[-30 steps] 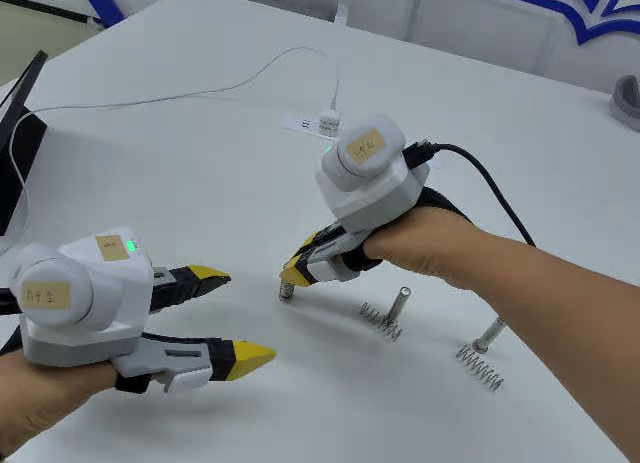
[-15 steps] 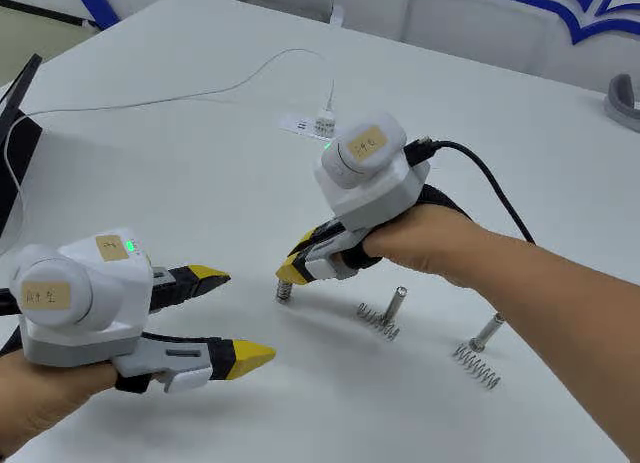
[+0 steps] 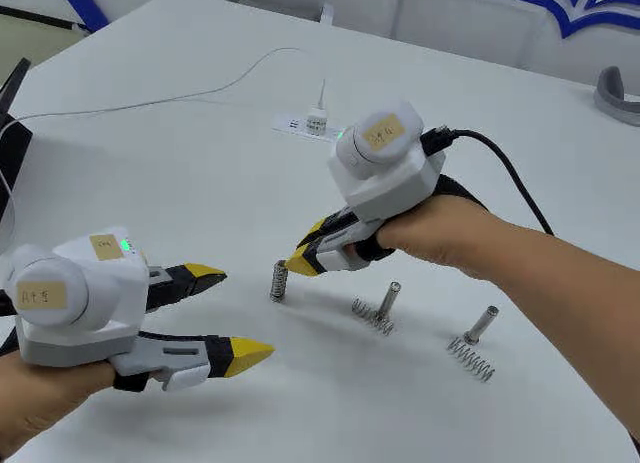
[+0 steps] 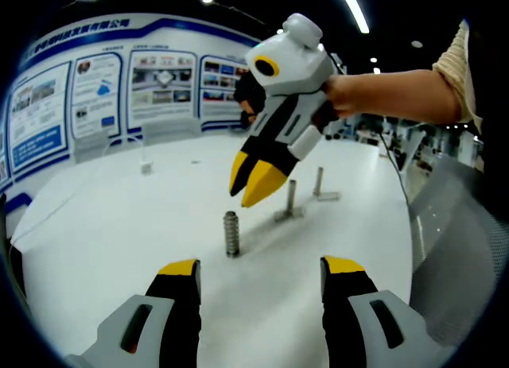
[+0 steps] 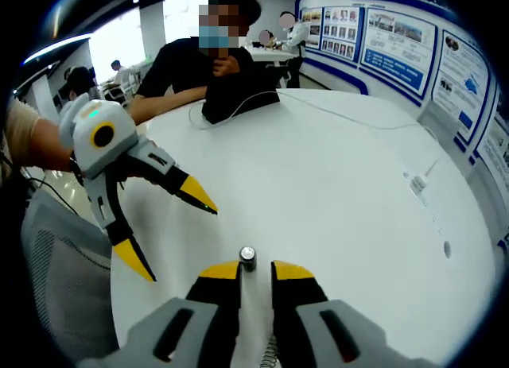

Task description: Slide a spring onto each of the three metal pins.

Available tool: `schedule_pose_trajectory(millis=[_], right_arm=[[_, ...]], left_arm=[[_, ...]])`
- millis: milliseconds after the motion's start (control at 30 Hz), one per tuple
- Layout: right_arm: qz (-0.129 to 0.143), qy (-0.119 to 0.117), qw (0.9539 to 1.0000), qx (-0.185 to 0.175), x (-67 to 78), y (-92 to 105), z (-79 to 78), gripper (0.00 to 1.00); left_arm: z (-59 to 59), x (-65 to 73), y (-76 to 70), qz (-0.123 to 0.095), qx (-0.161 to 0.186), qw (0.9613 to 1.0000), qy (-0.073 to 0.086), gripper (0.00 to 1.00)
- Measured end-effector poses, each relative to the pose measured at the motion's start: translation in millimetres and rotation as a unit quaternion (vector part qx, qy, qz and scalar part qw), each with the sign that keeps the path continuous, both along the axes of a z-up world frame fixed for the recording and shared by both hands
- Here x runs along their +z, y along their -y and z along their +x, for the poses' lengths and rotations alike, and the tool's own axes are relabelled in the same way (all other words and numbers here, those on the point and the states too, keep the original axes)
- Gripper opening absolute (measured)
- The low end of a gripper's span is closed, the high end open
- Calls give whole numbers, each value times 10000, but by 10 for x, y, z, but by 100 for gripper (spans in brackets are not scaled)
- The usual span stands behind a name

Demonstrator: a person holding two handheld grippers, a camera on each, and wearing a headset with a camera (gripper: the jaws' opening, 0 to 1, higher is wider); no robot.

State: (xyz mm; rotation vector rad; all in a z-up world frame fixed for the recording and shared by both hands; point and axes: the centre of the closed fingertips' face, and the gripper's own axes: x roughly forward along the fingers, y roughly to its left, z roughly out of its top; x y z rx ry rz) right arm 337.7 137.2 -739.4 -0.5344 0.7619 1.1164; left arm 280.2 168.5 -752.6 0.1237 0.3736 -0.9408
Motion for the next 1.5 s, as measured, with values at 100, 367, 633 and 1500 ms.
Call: schedule_pose_trajectory(millis=[100, 367, 633, 1500], right_arm=[[-32, 2, 10000, -42, -8, 64, -9, 16], [-188, -18, 9997, -142, -70, 252, -27, 16], [-532, -14, 9985, -157, -132, 380, -33, 16], [-2030, -118, 9789, -224, -556, 670, -116, 16]], left_arm=[[-1, 5, 8, 1, -10, 10000, 8, 62], [1, 16, 27, 4, -33, 10000, 22, 62], [-8, 36, 46, 5, -57, 10000, 41, 62], [-26, 21, 47, -1, -66, 10000, 38, 62]])
